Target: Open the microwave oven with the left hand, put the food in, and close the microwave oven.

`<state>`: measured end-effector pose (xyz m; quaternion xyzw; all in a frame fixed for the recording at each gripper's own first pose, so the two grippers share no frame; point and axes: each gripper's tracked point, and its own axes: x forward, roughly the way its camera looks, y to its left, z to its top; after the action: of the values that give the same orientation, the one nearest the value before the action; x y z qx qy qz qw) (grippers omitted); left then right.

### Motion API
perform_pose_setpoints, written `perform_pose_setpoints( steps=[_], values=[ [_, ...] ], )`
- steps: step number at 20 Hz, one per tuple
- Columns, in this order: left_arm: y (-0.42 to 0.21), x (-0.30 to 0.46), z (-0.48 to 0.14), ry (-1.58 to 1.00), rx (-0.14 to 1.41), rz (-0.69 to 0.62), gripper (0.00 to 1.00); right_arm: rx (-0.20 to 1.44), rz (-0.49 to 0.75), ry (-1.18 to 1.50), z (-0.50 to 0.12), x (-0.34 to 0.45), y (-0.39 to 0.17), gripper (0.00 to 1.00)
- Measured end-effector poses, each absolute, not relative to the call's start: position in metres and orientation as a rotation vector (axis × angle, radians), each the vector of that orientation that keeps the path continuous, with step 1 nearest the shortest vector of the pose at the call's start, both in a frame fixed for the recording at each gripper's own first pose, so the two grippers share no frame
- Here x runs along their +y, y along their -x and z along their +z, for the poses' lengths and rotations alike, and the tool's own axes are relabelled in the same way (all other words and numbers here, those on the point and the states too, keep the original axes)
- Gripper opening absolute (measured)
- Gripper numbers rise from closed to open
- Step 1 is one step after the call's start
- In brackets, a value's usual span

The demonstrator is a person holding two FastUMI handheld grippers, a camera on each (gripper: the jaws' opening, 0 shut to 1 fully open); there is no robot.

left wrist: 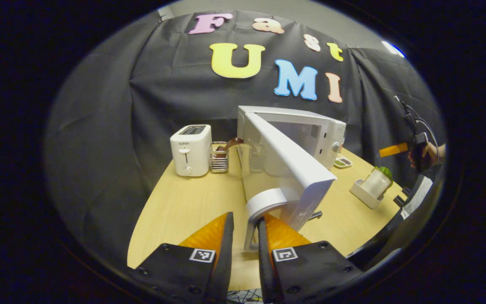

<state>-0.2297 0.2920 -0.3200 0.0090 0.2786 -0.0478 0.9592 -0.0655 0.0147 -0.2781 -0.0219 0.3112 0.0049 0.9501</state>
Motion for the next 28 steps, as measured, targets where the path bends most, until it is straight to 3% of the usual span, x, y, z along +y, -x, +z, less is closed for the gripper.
perform_pose_setpoints(
  steps=[1,2,4,5,7,9,12,15,19,20,22,23,24,28],
  values=[
    [0.236,0.297,-0.315,-0.019,0.559,-0.060,0.41,0.662,0.007,0.040,-0.286,0.004,0.072,1.00],
    [0.242,0.298,-0.305,-0.018,0.545,-0.029,0.60,0.691,0.005,0.031,-0.293,-0.004,0.078,1.00],
    [0.254,0.299,-0.272,-0.011,0.487,0.054,0.84,0.741,0.017,-0.013,-0.309,-0.011,0.084,1.00],
    [0.260,0.296,-0.250,-0.005,0.449,0.093,0.92,0.761,0.024,-0.035,-0.316,-0.014,0.087,1.00],
    [0.261,0.285,-0.207,-0.003,0.365,0.156,0.92,0.801,0.040,-0.076,-0.331,-0.017,0.090,1.00],
    [0.245,0.261,-0.158,-0.006,0.262,0.179,0.97,0.838,0.063,-0.128,-0.344,-0.019,0.091,1.00],
    [0.205,0.202,-0.104,0.012,0.143,0.119,0.98,0.898,0.099,-0.225,-0.364,-0.019,0.089,1.00],
    [0.151,0.145,-0.092,-0.010,0.100,0.039,0.98,0.945,0.151,-0.320,-0.379,-0.016,0.086,0.98],
    [0.111,0.076,-0.090,-0.027,0.105,-0.031,0.98,0.974,0.234,-0.447,-0.382,-0.004,0.083,0.77],
    [0.105,0.064,-0.088,-0.037,0.107,-0.038,0.98,0.981,0.263,-0.485,-0.378,0.000,0.082,0.66],
    [0.096,0.044,-0.087,-0.054,0.110,-0.048,0.97,0.995,0.311,-0.528,-0.377,0.003,0.081,0.36],
    [0.092,0.036,-0.085,-0.061,0.110,-0.048,0.97,0.997,0.312,-0.549,-0.377,-0.001,0.082,0.37],
    [0.088,0.029,-0.084,-0.062,0.111,-0.050,0.98,1.002,0.316,-0.572,-0.375,0.000,0.080,0.23],
    [0.077,0.012,-0.076,-0.062,0.106,-0.075,0.94,0.954,0.319,-0.643,-0.356,-0.004,0.064,0.23]
  ],
)
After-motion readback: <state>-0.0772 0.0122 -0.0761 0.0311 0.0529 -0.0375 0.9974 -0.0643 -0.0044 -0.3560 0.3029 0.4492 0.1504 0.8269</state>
